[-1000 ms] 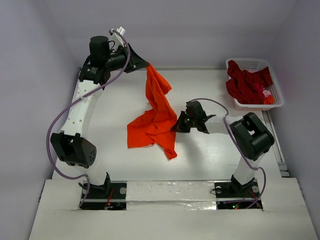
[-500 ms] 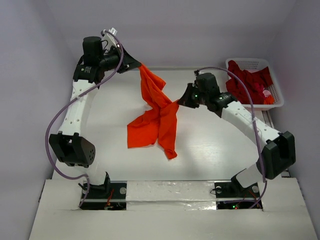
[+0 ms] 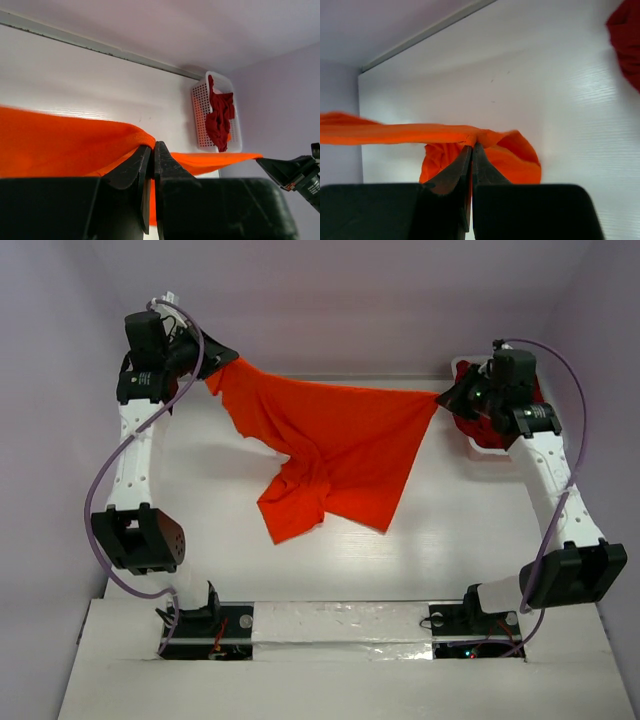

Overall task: Fold and stack the t-shirts
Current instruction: Flatten out the tshirt

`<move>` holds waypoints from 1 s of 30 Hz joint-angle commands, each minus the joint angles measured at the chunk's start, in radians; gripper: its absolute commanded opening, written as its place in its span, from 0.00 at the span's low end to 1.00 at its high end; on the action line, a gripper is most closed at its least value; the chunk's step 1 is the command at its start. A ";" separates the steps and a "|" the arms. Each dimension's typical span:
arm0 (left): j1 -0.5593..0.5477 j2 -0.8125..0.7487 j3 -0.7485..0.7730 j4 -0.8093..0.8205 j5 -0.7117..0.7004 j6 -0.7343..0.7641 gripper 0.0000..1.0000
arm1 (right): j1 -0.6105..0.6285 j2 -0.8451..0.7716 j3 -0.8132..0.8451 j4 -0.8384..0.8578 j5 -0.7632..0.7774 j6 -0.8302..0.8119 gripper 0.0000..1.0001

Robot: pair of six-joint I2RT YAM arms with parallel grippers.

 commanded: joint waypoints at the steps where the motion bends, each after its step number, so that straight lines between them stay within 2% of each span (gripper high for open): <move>1: 0.004 -0.057 0.020 0.081 -0.042 -0.036 0.00 | -0.067 -0.014 0.081 -0.036 -0.048 -0.048 0.00; 9: 0.004 -0.113 0.025 0.084 -0.045 -0.052 0.00 | -0.096 0.015 0.238 -0.059 -0.105 -0.036 0.00; 18: 0.004 -0.114 0.043 0.170 0.050 -0.117 0.00 | -0.096 0.115 0.557 -0.133 -0.160 -0.065 0.00; 22: 0.004 -0.084 0.107 0.207 0.079 -0.143 0.00 | -0.106 0.198 0.703 -0.171 -0.168 -0.074 0.00; 26: 0.004 -0.028 0.216 0.205 0.090 -0.140 0.00 | -0.116 0.256 0.774 -0.169 -0.180 -0.066 0.00; 30: 0.004 -0.064 0.201 0.312 0.148 -0.215 0.00 | -0.116 0.195 0.740 -0.130 -0.205 -0.052 0.00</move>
